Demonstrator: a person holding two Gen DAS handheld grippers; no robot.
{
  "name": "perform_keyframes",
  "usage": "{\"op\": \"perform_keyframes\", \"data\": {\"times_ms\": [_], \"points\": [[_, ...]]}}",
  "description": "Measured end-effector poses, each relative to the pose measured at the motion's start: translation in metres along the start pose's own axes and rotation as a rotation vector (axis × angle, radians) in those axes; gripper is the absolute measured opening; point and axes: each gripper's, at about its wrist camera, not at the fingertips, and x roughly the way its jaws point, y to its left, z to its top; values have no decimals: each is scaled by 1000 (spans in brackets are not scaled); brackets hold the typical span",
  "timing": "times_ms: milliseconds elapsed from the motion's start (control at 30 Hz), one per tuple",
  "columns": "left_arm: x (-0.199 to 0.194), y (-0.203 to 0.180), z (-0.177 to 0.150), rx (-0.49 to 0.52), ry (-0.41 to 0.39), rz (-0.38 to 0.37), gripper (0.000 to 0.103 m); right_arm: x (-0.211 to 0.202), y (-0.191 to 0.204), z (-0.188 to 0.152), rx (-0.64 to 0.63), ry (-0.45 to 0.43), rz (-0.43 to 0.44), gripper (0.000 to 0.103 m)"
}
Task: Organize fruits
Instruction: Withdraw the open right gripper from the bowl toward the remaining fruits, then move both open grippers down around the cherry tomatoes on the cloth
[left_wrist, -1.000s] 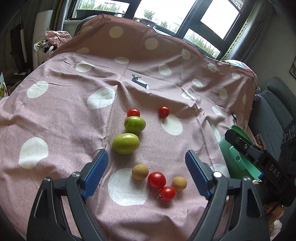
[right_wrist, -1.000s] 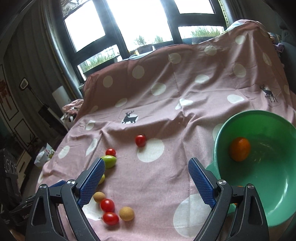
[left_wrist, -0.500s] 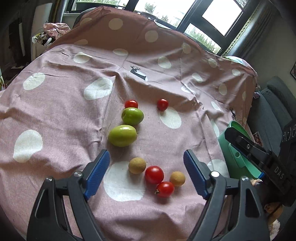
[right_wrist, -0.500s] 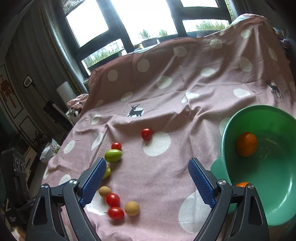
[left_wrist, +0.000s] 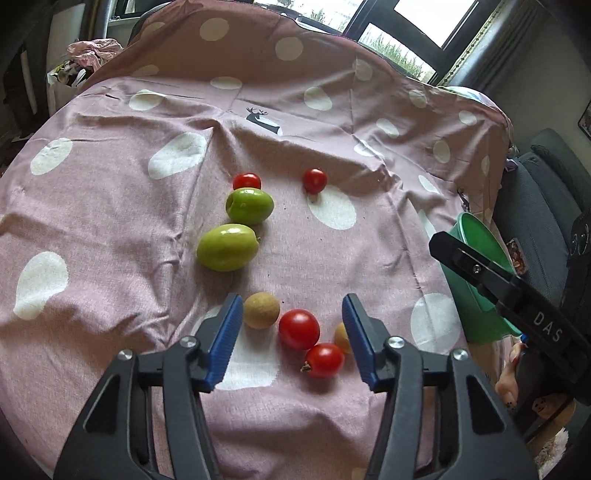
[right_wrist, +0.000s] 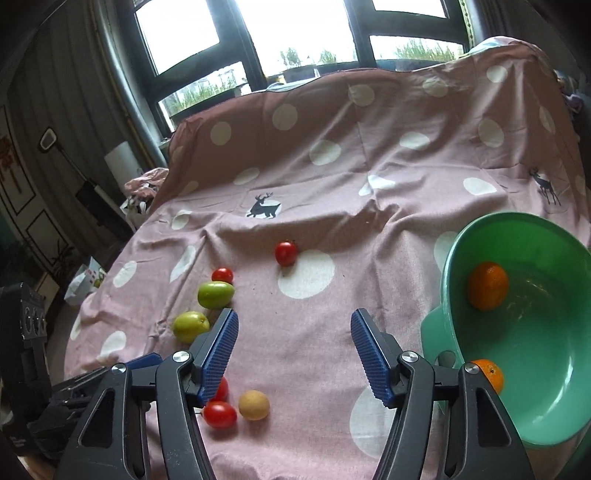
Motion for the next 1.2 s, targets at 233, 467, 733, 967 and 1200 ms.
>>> {"op": "perform_keyframes", "data": {"times_ms": [233, 467, 733, 967, 1200], "points": [[8, -1, -2, -4, 32, -14, 44, 0, 1, -2, -3, 12, 11, 61], [12, -6, -4, 1, 46, -17, 38, 3, -2, -1, 19, 41, 53, 61], [18, -9, -6, 11, 63, -15, 34, 9, -6, -3, 50, 86, 81, 61], [18, -10, -5, 17, 69, -30, 30, 15, -6, -6, 64, 137, 115, 46], [0, 13, 4, -53, 50, -52, 29, 25, -14, -9, 142, 229, 206, 42]]}}
